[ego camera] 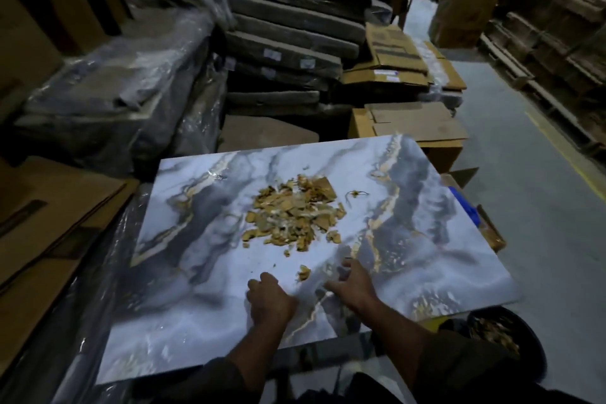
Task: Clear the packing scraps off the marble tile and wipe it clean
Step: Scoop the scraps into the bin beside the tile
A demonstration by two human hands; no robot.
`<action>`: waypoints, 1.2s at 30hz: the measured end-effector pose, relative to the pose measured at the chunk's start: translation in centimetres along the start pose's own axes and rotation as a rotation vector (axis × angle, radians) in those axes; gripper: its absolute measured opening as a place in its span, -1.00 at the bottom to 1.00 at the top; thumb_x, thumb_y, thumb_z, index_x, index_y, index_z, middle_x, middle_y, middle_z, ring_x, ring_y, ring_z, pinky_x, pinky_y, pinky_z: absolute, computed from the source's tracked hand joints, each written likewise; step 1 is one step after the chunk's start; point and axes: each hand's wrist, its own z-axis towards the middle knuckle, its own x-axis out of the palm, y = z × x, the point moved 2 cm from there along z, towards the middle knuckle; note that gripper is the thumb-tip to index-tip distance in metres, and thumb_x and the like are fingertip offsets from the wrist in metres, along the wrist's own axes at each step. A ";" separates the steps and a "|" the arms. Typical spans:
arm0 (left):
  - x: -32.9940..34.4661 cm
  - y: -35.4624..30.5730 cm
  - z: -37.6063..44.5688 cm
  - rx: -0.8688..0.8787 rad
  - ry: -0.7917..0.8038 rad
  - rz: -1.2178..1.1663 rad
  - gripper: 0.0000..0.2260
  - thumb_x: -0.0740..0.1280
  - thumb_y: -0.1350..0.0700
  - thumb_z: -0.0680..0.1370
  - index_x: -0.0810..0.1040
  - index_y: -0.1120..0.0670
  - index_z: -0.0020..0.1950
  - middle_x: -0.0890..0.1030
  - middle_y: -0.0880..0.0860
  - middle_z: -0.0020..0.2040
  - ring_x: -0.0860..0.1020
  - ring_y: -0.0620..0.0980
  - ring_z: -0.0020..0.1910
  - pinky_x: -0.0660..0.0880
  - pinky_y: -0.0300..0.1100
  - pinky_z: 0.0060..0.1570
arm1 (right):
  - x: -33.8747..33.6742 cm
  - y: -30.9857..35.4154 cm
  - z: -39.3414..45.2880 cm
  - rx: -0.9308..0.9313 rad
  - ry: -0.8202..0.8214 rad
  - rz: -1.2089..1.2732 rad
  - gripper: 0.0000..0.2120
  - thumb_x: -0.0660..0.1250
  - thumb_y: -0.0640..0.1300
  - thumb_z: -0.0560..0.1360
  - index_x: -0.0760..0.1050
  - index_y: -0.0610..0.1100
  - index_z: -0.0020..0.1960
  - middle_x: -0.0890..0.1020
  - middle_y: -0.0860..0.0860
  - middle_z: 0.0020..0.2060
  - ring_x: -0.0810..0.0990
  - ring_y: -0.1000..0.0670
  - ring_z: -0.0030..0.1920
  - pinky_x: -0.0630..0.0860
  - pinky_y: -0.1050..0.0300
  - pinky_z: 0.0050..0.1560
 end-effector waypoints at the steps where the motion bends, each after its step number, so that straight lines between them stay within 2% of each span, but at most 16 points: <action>1: 0.2 0.7 0.3 -0.013 -0.008 0.003 -0.44 0.53 -0.11 0.39 0.42 0.05 0.29 0.44 0.15 0.30 0.51 0.16 0.28 0.51 -0.07 0.28 | 0.5 0.0 0.0 -0.011 0.019 -0.044 -0.45 0.61 -0.14 0.34 0.42 -0.15 0.21 0.57 -0.09 0.06 0.59 -0.08 0.05 0.61 -0.04 0.03; 3: 0.5 1.5 1.0 -0.030 0.003 -0.035 -0.48 0.53 -0.03 0.40 0.42 0.06 0.26 0.42 0.16 0.27 0.51 0.17 0.24 0.52 -0.08 0.25 | 1.6 0.2 0.4 -0.036 0.042 -0.167 -0.47 0.61 -0.11 0.30 0.42 -0.12 0.15 0.57 -0.13 0.01 0.59 -0.10 -0.03 0.59 -0.02 -0.04; 7: 0.8 1.4 2.6 0.023 0.017 -0.199 -0.61 0.51 0.17 0.39 0.48 0.06 0.16 0.41 0.12 0.19 0.55 0.14 0.12 0.54 -0.04 0.16 | 4.0 1.9 2.2 -0.058 0.099 -0.188 -0.35 0.60 -0.16 0.31 0.40 -0.16 0.30 0.55 -0.23 0.13 0.59 -0.09 -0.02 0.48 0.18 -0.12; 10: 0.8 0.0 4.3 0.132 0.012 -0.305 -0.65 0.45 0.26 0.44 0.50 0.12 0.20 0.47 0.15 0.19 0.54 0.11 0.14 0.53 -0.02 0.18 | 5.4 3.4 4.0 -0.077 0.121 -0.181 -0.34 0.57 -0.18 0.36 0.37 -0.16 0.38 0.55 -0.24 0.14 0.60 -0.12 0.03 0.43 0.21 -0.10; 14: -0.6 -2.7 6.8 0.199 0.063 -0.609 -0.63 0.39 0.37 0.51 0.49 0.19 0.30 0.58 0.16 0.23 0.62 0.09 0.14 0.59 -0.02 0.16 | 6.3 5.9 6.1 -0.133 0.120 -0.088 -0.54 0.48 -0.19 0.42 0.46 -0.14 0.29 0.61 -0.10 0.11 0.58 -0.04 0.02 0.44 0.27 -0.10; 16: -1.2 -3.8 7.6 0.212 0.071 -0.696 -0.60 0.31 0.42 0.52 0.48 0.18 0.34 0.61 0.13 0.24 0.62 0.08 0.17 0.59 -0.02 0.19 | 6.4 7.3 6.7 -0.198 0.146 -0.072 -0.65 0.41 -0.22 0.47 0.48 -0.08 0.24 0.65 -0.05 0.12 0.58 0.02 0.01 0.45 0.38 -0.11; 17: -1.5 -4.1 8.0 0.203 0.058 -0.709 -0.58 0.29 0.42 0.53 0.47 0.16 0.37 0.60 0.11 0.25 0.61 0.06 0.18 0.59 -0.06 0.18 | 6.3 7.8 7.0 -0.226 0.158 -0.075 -0.67 0.40 -0.21 0.49 0.49 -0.05 0.23 0.64 -0.01 0.12 0.59 0.03 0.02 0.47 0.37 -0.08; 19: -2.1 -4.0 8.5 0.176 -0.039 -0.699 -0.63 0.31 0.38 0.55 0.49 0.12 0.33 0.60 0.08 0.23 0.61 0.01 0.12 0.59 -0.08 0.12 | 5.6 8.5 7.5 -0.298 0.084 -0.160 -0.73 0.39 -0.16 0.50 0.50 -0.01 0.19 0.59 0.05 0.07 0.59 0.02 0.04 0.50 0.20 -0.03; 22: -3.1 -3.2 9.2 0.154 -0.264 -0.630 -0.71 0.37 0.31 0.53 0.54 0.09 0.21 0.61 0.05 0.15 0.62 0.05 0.06 0.59 -0.01 0.08 | 3.9 9.0 8.7 -0.443 -0.134 -0.353 -0.73 0.45 -0.09 0.47 0.51 0.00 0.15 0.46 0.03 0.11 0.47 0.01 0.14 0.43 0.17 0.02; 24: -4.1 -2.7 9.9 0.127 -0.403 -0.532 -0.70 0.43 0.26 0.49 0.55 0.06 0.20 0.57 0.04 0.15 0.60 0.08 0.12 0.58 0.03 0.11 | 3.1 9.2 9.8 -0.443 -0.211 -0.447 -0.59 0.47 0.00 0.45 0.49 0.01 0.25 0.43 -0.02 0.26 0.36 -0.03 0.29 0.39 0.05 0.21; 26: -5.1 -2.4 11.2 0.108 -0.504 -0.392 -0.62 0.48 0.20 0.46 0.54 0.08 0.26 0.51 0.10 0.22 0.51 0.13 0.25 0.50 0.09 0.25 | 2.8 9.0 11.0 -0.354 -0.169 -0.506 -0.40 0.48 0.10 0.43 0.40 0.05 0.41 0.34 -0.05 0.43 0.23 -0.10 0.46 0.31 -0.11 0.36; 28: -5.7 -2.4 12.8 0.125 -0.499 -0.345 -0.52 0.50 0.13 0.47 0.49 0.13 0.36 0.45 0.17 0.37 0.38 0.19 0.42 0.35 0.12 0.43 | 3.5 8.5 11.7 -0.315 -0.072 -0.535 -0.31 0.45 0.19 0.44 0.32 0.09 0.50 0.23 -0.04 0.54 0.10 -0.13 0.56 0.21 -0.20 0.46; 30: -5.8 -2.6 14.4 0.146 -0.446 -0.274 -0.42 0.48 -0.02 0.51 0.42 0.10 0.47 0.32 0.20 0.53 0.22 0.19 0.55 0.19 0.10 0.54 | 4.6 8.2 11.6 -0.369 -0.033 -0.522 -0.36 0.41 0.22 0.48 0.33 0.12 0.50 0.23 -0.01 0.56 0.09 -0.11 0.58 0.15 -0.21 0.52; 33: -5.2 -2.4 16.4 0.147 -0.363 -0.166 -0.38 0.39 -0.19 0.54 0.38 0.01 0.54 0.20 0.16 0.62 0.08 0.17 0.61 0.04 0.07 0.56 | 5.9 7.8 10.9 -0.466 -0.017 -0.533 -0.46 0.36 0.17 0.52 0.38 0.11 0.47 0.36 0.01 0.49 0.21 -0.08 0.53 0.17 -0.15 0.52; 36: -3.9 -2.5 17.0 0.215 -0.248 -0.185 -0.49 0.35 -0.18 0.58 0.46 0.01 0.48 0.26 0.17 0.59 0.11 0.14 0.61 0.05 0.03 0.58 | 6.0 7.5 10.4 -0.587 -0.032 -0.552 -0.52 0.29 0.20 0.51 0.45 0.10 0.39 0.43 0.03 0.38 0.33 -0.06 0.44 0.30 -0.12 0.42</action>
